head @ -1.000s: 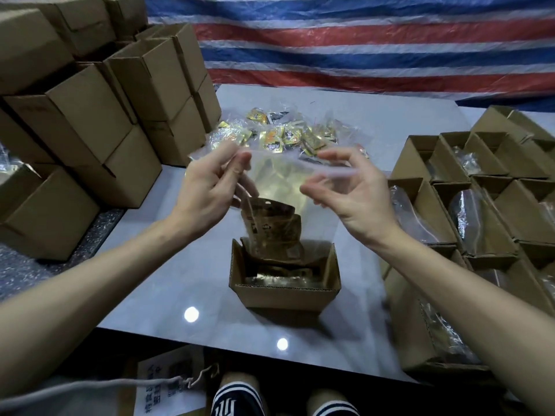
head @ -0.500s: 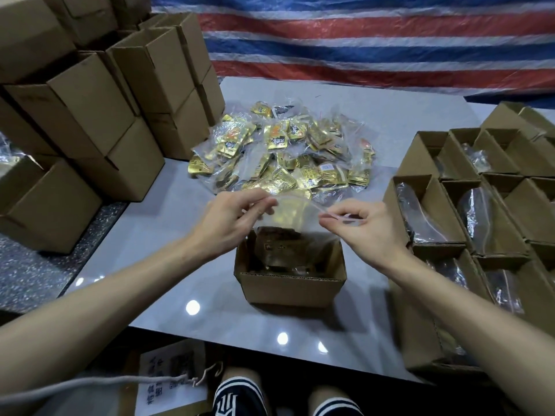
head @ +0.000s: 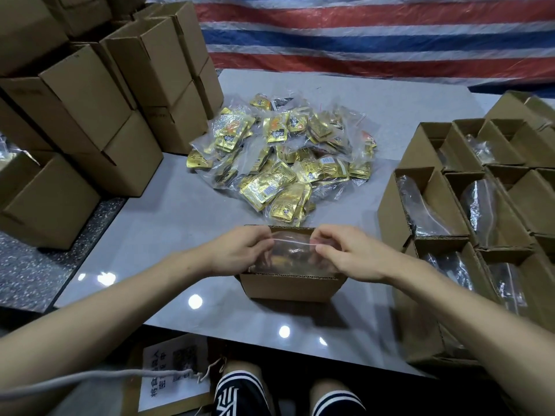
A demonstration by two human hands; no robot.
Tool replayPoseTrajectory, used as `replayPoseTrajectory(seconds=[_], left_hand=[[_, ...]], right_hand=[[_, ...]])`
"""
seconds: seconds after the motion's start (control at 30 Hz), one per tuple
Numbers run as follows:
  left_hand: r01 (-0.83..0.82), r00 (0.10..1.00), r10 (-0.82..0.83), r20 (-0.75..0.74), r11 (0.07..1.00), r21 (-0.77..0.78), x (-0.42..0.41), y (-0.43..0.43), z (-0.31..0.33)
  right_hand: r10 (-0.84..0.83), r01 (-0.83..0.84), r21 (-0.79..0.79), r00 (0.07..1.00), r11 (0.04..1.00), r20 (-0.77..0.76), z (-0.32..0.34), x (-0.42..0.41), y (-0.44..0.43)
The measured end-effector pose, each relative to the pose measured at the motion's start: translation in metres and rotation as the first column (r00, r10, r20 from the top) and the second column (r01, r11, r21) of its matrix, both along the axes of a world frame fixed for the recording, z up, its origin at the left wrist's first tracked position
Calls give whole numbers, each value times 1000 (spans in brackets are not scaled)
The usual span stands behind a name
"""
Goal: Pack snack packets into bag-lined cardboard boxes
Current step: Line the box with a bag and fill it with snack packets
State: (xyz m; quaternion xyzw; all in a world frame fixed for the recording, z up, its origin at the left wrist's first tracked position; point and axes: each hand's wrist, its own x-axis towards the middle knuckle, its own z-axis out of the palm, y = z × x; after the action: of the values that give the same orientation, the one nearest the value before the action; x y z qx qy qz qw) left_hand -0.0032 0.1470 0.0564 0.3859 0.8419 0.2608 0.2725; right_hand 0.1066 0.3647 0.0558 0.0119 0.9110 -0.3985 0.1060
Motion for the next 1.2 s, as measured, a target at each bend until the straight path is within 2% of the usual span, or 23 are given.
replayPoseTrajectory(seconds=[0.1, 0.23, 0.33, 0.43, 0.5, 0.57, 0.67, 0.83, 0.93, 1.03, 1.1, 1.17, 1.2], left_hand=[[-30, 997, 33, 66, 999, -41, -1, 8, -1], [-80, 993, 74, 90, 995, 63, 0, 9, -3], [-104, 993, 91, 73, 975, 195, 0, 4, -6], [-132, 990, 115, 80, 959, 252, -1, 1, -6], [-156, 983, 135, 128, 973, 170, -3, 1, -3], [-135, 976, 132, 173, 991, 7, -5, 5, -1], [-60, 995, 74, 61, 976, -210, -7, 11, 1], [23, 994, 13, 109, 945, -327, 1, 20, 1], [30, 996, 4, 88, 923, -384, 3, 21, -2], [-69, 995, 91, 41, 924, -375, 1, 22, -7], [-177, 984, 165, -65, 922, -345, 0, 22, -14], [-260, 961, 213, -175, 912, -317, 0, 24, -22], [-284, 951, 221, -218, 902, -324, 0, 25, -25]], right_hand=[[45, -47, 144, 999, 989, 20, 1, -7, -3], [-31, 43, 263, 998, 964, -47, -7, -16, -1], [-134, 166, 192, 976, 967, -170, -9, -16, 1], [-141, 166, 93, 963, 982, -230, -9, -12, -1], [-96, 122, 105, 970, 987, -224, -9, -8, -4], [-23, 58, 203, 985, 977, -171, -10, -7, -6], [43, -17, 320, 996, 947, -75, -10, -10, -9], [81, -118, 423, 991, 898, 104, -11, -17, -21], [52, -117, 478, 988, 871, 146, -17, -20, -26], [-18, -47, 495, 992, 868, 125, -20, -25, -28], [-69, 23, 514, 995, 858, 69, -20, -24, -30], [-58, 84, 550, 996, 831, -66, -24, -17, -32], [-30, 126, 550, 983, 825, -180, -25, -12, -35]])
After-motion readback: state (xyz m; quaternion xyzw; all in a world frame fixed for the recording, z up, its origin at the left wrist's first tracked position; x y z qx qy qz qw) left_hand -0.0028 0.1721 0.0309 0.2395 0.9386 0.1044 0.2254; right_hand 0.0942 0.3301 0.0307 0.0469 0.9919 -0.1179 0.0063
